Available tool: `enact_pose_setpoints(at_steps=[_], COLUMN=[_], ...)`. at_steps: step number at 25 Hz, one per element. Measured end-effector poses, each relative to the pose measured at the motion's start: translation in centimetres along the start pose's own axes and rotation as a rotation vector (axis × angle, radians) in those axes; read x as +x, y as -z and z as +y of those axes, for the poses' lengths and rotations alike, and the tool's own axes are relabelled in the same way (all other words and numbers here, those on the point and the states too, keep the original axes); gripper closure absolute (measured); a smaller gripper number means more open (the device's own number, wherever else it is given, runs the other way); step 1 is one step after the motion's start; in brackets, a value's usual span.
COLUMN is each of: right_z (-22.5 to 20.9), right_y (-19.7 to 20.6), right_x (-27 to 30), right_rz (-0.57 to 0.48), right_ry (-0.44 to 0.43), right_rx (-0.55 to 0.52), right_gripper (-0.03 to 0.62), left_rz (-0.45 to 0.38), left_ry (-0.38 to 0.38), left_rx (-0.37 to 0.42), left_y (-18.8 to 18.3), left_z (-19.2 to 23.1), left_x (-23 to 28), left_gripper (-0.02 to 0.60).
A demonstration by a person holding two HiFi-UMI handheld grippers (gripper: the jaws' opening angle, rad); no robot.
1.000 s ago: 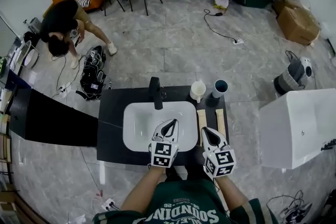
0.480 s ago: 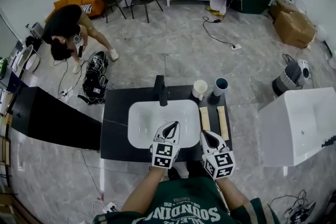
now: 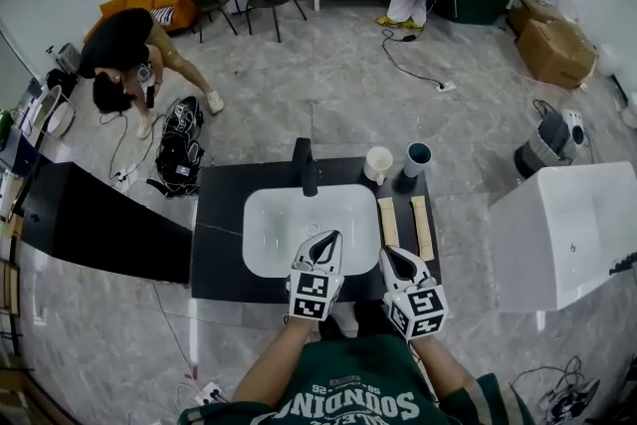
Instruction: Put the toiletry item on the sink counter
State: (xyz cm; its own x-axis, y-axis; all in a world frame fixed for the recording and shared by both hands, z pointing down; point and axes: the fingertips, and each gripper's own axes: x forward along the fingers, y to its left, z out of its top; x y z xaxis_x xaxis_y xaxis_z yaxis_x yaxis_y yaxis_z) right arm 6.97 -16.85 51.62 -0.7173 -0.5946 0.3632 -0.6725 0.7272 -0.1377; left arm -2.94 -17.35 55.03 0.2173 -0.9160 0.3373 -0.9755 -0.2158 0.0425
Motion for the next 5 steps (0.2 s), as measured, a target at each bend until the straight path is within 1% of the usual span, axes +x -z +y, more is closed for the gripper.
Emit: enact_pose_setpoints(at_steps=[5], right_z=[0.75], right_y=[-0.42], right_x=[-0.35], right_rz=[0.005], right_ry=[-0.010], right_rx=[-0.004], right_gripper=[0.553], left_rz=[-0.011], left_ry=[-0.009], left_rx=[-0.015], left_y=[-0.43], left_z=[0.09], left_x=[-0.73], left_gripper=[0.571])
